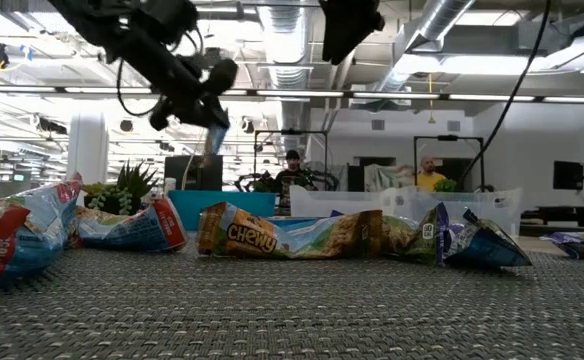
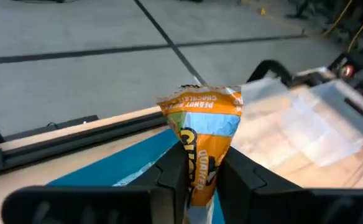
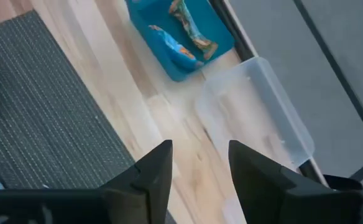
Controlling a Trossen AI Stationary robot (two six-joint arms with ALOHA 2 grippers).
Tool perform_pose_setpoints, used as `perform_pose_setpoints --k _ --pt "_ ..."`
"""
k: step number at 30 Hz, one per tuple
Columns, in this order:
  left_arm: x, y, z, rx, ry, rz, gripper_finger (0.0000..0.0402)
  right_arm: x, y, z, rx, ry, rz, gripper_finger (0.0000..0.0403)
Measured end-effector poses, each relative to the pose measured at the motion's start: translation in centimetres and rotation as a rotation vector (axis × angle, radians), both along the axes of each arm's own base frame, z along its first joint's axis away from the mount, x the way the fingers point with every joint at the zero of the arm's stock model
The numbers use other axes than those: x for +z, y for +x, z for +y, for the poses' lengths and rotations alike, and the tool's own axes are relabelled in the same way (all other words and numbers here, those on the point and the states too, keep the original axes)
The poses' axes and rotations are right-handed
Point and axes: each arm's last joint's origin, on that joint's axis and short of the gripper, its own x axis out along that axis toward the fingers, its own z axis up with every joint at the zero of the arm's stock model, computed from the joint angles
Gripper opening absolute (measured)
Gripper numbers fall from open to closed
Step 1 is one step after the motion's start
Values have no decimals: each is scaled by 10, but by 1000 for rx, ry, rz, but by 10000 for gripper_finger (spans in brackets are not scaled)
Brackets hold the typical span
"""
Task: Pick and place Granola Bars by type
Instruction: Put the orange granola bar into the blue bin
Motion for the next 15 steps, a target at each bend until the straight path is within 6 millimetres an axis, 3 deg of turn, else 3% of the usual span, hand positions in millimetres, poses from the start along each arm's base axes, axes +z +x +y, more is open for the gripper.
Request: perform_pose_setpoints --k 8,15 --pt "2 10 20 25 -35 -13 156 2 -4 -3 20 -9 22 141" --pt "19 12 15 -68 -39 -80 215 -4 -2 12 169 72 -8 143"
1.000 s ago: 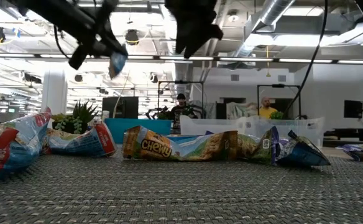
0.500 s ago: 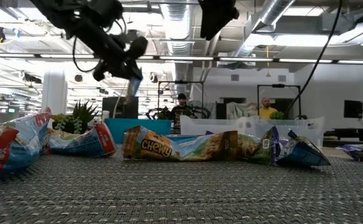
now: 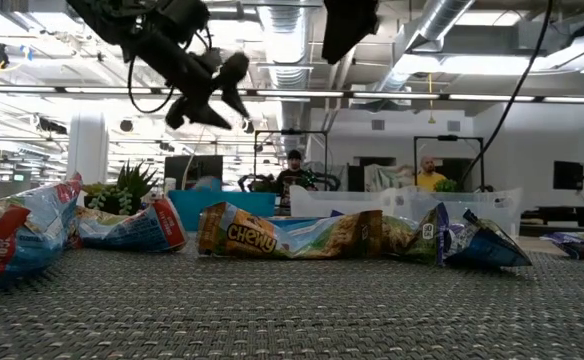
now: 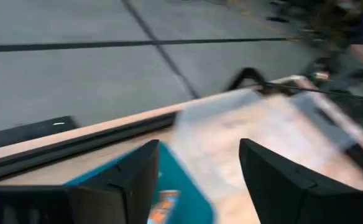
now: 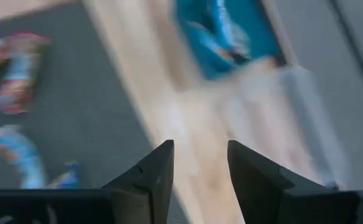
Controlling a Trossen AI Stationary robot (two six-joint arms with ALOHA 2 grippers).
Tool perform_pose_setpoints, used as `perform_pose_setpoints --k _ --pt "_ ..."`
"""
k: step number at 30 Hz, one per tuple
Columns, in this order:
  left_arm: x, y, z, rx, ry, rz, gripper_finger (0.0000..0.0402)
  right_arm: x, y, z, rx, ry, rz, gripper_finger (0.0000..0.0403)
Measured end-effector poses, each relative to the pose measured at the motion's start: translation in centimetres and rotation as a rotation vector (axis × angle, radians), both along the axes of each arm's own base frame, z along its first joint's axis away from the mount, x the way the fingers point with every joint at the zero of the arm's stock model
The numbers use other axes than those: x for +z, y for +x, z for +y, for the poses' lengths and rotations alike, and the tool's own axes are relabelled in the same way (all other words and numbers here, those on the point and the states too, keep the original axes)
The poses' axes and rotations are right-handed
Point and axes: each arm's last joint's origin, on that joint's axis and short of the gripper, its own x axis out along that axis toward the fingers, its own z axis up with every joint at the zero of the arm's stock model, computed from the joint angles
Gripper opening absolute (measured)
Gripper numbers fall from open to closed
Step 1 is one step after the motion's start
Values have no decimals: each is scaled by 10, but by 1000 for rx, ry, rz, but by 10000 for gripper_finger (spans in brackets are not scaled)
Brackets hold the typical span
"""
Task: Pick and place Granola Bars by type
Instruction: Put the orange granola bar into the blue bin
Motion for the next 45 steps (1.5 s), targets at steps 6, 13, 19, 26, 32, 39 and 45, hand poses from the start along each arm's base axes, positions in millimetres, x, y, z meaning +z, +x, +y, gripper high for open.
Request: perform_pose_setpoints --k 6,13,19,26,32,39,45 --pt "25 7 -28 -413 35 -27 206 -31 -13 35 167 118 -103 137" --pt "37 9 -83 -718 65 152 182 -95 -33 84 280 183 -140 137" --pt "31 7 -126 -862 39 252 172 -130 -26 108 336 250 -50 133" --pt "22 0 -161 -904 17 377 169 -169 -3 137 383 307 49 133" --pt "21 -3 -180 -917 -15 375 169 -183 24 150 395 303 59 129" --pt "21 -6 -193 -920 -43 366 169 -206 44 147 362 293 134 123" --pt "21 -8 -204 -1015 -74 360 169 -225 46 139 314 259 244 118"
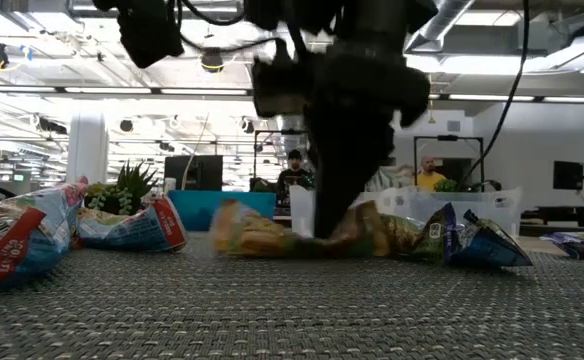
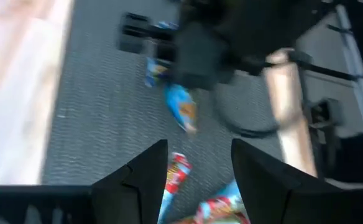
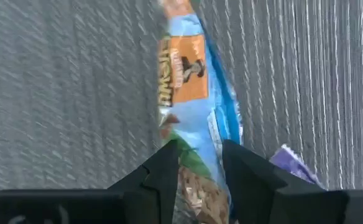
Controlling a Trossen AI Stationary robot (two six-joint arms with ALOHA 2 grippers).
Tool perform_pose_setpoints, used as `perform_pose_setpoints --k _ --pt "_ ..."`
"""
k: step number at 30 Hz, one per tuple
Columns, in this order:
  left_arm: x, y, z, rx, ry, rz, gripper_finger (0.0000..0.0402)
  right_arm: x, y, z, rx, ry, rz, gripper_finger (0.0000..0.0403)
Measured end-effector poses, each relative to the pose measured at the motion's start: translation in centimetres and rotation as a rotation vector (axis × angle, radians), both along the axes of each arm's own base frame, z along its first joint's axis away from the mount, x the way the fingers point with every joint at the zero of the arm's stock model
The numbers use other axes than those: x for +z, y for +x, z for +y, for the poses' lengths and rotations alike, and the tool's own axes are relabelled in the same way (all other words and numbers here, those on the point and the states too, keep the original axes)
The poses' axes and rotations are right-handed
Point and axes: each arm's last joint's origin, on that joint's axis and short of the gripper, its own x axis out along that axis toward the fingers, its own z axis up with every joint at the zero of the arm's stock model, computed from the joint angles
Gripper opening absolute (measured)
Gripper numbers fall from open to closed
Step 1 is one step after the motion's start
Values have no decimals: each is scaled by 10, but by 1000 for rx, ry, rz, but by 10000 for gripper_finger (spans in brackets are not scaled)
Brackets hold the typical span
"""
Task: Pick and place Granola Bars by type
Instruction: Put the orange granola bar into the blue bin
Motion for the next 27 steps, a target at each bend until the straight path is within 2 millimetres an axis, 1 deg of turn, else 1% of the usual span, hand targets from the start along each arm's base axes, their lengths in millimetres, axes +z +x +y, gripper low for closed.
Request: perform_pose_setpoints --k 3,7,10,14,15,19,21,23,24,27 --pt "0 -1 -5 -49 -42 10 169 -5 1 -2 -5 -4 16 118" --pt "0 -2 -8 -51 -71 17 169 -5 1 -3 -8 -3 13 109" --pt "0 -2 -8 -42 -81 21 169 -5 2 -3 -7 -1 6 80" --pt "0 -2 -8 -41 -82 21 169 -4 2 -2 -4 7 2 16" --pt "0 -2 -8 -40 -82 21 169 -3 2 -2 -3 14 4 9" --pt "0 -2 -7 -10 -60 13 169 -1 4 -2 -23 37 10 15" --pt "1 0 -6 16 -45 -8 169 5 8 -3 -24 62 -12 8" --pt "3 2 -6 42 -32 -45 169 19 12 -6 -32 81 -68 2" --pt "5 3 -6 52 -26 -66 169 28 16 -9 -40 91 -108 3" --pt "15 1 -2 101 -6 -150 169 51 16 -26 -82 77 -160 2"
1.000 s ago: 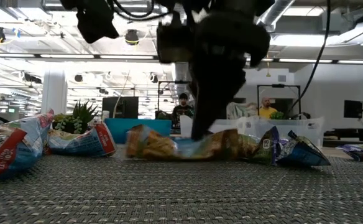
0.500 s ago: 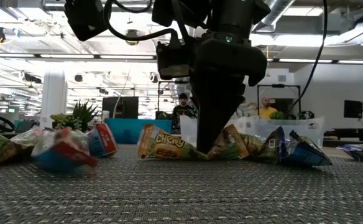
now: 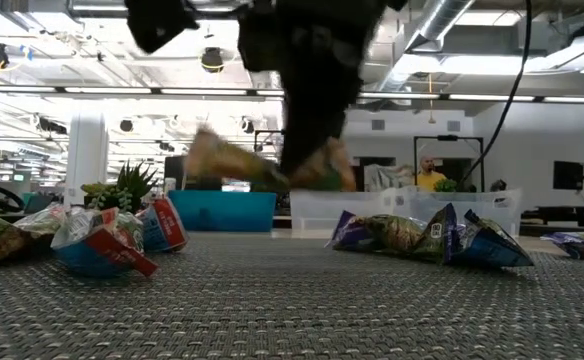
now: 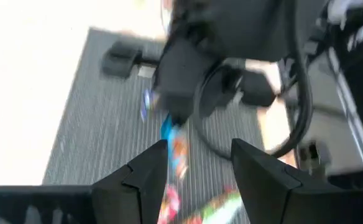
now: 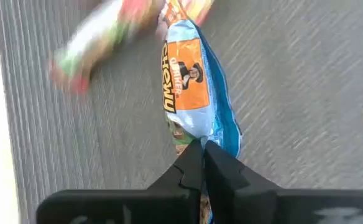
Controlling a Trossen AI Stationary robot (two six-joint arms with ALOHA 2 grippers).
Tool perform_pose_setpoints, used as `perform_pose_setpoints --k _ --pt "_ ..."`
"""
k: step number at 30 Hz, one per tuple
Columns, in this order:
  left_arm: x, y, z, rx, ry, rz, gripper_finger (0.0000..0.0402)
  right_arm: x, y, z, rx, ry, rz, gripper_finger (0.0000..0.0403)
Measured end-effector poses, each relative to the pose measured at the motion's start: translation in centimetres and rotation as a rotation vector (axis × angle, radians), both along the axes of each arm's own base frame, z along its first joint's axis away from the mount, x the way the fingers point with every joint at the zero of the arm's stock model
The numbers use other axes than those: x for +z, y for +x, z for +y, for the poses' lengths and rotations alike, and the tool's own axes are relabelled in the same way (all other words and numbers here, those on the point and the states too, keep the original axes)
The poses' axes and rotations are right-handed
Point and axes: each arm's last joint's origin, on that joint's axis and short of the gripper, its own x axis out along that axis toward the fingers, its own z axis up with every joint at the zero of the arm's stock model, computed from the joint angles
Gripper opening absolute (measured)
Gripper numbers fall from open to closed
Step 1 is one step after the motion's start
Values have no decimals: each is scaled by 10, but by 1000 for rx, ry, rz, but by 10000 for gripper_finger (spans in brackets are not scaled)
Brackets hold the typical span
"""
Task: Pick and place Granola Bars by type
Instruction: Put the orange granola bar into the blue bin
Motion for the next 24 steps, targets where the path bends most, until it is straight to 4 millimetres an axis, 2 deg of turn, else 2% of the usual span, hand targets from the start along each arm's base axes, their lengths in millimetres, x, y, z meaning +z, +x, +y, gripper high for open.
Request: perform_pose_setpoints --k 6,12,15,18,24 --pt "27 -23 21 247 88 -129 169 46 -6 -51 -133 -24 -116 1" --pt "56 -47 55 564 245 -133 169 83 -16 -119 -281 -55 -254 1" --pt "62 -53 76 687 261 -86 169 94 -20 -154 -366 -64 -325 1" --pt "63 -60 97 799 201 -38 169 99 -24 -184 -437 -74 -372 0" --pt "56 -69 133 898 35 43 169 89 -21 -227 -476 -47 -389 0"
